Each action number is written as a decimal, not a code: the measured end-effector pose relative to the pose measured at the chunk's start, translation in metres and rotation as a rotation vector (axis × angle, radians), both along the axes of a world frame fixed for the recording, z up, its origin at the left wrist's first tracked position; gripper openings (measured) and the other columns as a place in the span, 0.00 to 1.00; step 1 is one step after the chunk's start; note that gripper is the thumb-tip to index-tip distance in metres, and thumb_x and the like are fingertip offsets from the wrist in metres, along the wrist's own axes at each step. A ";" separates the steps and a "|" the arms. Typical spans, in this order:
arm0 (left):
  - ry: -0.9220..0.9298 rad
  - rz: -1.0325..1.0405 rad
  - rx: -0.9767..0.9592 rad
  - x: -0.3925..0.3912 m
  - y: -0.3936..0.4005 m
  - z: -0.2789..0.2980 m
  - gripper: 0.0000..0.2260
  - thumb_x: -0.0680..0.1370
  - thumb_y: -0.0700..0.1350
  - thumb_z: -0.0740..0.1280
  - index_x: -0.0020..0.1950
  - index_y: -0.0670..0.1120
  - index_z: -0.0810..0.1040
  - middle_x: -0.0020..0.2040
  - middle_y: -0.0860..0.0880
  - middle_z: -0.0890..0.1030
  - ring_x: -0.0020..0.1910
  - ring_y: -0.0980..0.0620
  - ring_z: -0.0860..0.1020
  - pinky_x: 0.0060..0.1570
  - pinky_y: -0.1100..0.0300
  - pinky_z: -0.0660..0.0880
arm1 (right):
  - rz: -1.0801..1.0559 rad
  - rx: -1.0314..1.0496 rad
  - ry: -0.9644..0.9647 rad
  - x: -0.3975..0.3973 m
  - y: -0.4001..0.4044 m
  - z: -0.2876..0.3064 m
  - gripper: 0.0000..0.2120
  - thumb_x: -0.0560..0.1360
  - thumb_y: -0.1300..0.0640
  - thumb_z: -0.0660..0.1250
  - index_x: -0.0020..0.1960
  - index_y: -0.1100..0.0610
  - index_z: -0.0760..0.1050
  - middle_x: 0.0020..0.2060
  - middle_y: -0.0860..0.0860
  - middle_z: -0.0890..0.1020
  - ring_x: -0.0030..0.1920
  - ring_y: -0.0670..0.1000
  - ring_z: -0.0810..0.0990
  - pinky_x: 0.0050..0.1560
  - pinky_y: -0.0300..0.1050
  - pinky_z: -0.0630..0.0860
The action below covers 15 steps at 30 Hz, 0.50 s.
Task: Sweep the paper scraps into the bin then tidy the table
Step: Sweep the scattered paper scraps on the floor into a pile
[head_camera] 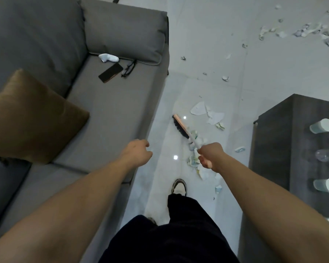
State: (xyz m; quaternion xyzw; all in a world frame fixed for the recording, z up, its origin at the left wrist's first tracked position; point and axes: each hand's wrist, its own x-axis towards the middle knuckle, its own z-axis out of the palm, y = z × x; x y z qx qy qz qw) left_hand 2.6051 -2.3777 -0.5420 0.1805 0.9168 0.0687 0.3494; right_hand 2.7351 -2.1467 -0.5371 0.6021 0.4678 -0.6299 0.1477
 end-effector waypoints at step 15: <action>-0.041 -0.580 0.055 -0.101 0.220 -0.005 0.21 0.76 0.51 0.63 0.69 0.49 0.71 0.66 0.45 0.73 0.63 0.45 0.72 0.53 0.57 0.67 | -0.463 0.149 0.072 -0.032 0.084 0.017 0.10 0.75 0.70 0.61 0.42 0.57 0.67 0.32 0.56 0.64 0.23 0.50 0.62 0.24 0.37 0.58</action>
